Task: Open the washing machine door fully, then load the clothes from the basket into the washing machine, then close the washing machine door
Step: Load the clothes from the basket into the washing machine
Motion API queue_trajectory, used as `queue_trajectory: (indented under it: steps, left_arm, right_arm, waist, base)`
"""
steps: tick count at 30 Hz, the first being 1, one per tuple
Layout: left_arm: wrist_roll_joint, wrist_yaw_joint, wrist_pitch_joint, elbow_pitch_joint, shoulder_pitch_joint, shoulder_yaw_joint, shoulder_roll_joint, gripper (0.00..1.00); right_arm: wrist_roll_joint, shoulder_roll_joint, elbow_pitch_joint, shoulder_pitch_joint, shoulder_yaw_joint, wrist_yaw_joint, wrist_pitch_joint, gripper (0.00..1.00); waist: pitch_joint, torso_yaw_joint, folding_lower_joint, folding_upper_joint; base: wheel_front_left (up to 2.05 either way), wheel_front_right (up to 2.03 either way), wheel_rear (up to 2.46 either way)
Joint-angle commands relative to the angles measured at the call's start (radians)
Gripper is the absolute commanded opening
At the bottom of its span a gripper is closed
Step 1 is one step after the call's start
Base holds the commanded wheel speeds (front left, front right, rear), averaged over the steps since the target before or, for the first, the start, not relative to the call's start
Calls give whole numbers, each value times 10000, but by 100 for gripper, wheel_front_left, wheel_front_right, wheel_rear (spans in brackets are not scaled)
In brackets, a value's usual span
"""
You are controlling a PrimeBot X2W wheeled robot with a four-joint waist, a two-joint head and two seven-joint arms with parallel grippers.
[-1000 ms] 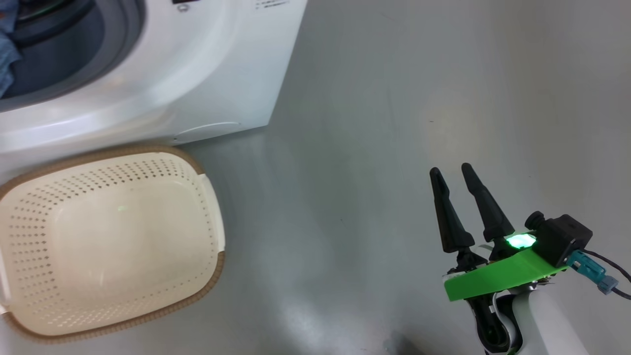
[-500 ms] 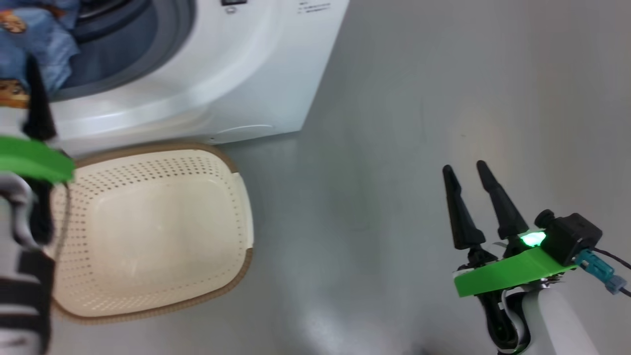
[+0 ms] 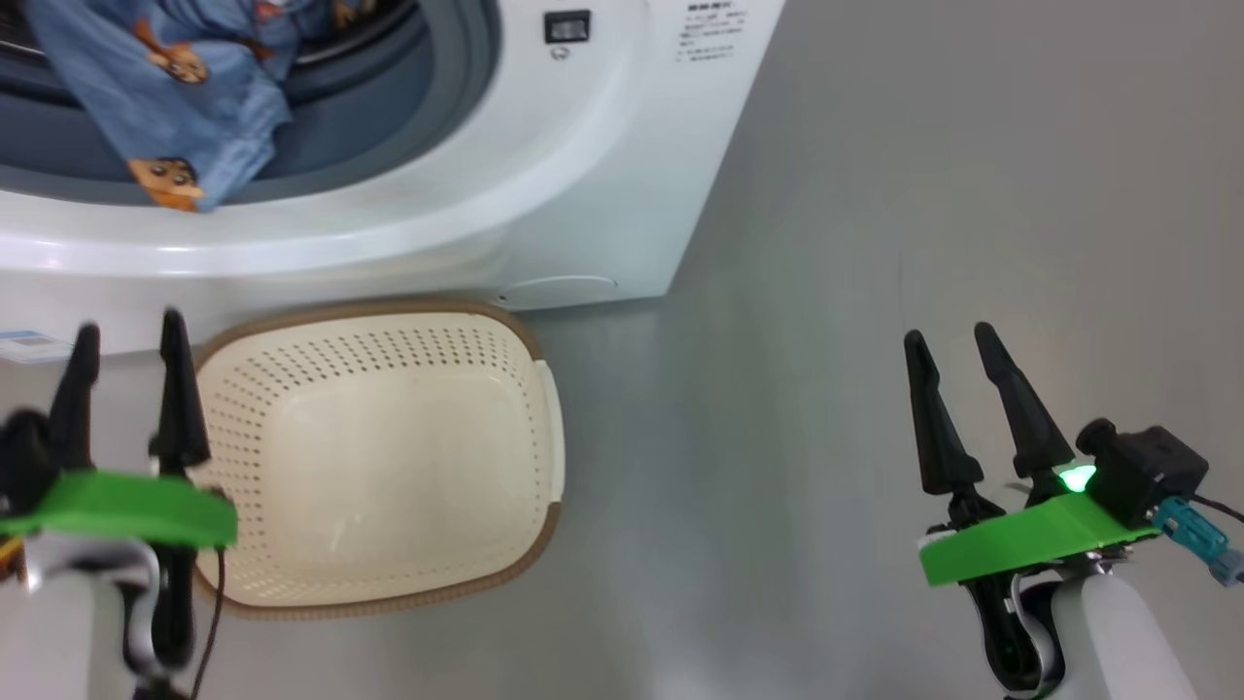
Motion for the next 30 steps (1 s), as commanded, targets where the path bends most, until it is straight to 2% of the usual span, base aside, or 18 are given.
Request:
queue_trajectory:
  steps: [1, 13, 19, 25, 30]
  left_arm:
    - [238, -16, -55, -523, 464, 478, 235, 100]
    - [240, -16, -55, -2372, 2761, 1224, -466, 100]
    - [224, -16, -55, -2889, 3407, 1379, -743, 100]
    - [86, -16, -55, -2771, 3176, 1270, -704, 100]
    - [-55, -16, -55, -2445, 2361, 728, -272, 100]
  right_arm:
    - [-93, -53, -170, 314, 173, 16, -48, 100]
    - [-64, -316, -149, 709, 115, 16, -48, 100]
    - [-38, -353, -179, 731, 82, 16, -48, 100]
    - [-59, -331, -215, 691, 89, 16, -48, 100]
    - [-94, -292, -309, 606, -56, 16, -48, 100]
  waist:
    - [-309, 252, 0, 0]
    - [-780, 545, 0, 0]
    - [-811, 606, 0, 0]
    - [-684, 618, 0, 0]
    - [-394, 692, 0, 0]
  base:
    - [0, 0, 0]
    - [0, 0, 0]
    - [0, 0, 0]
    - [0, 0, 0]
    - [0, 0, 0]
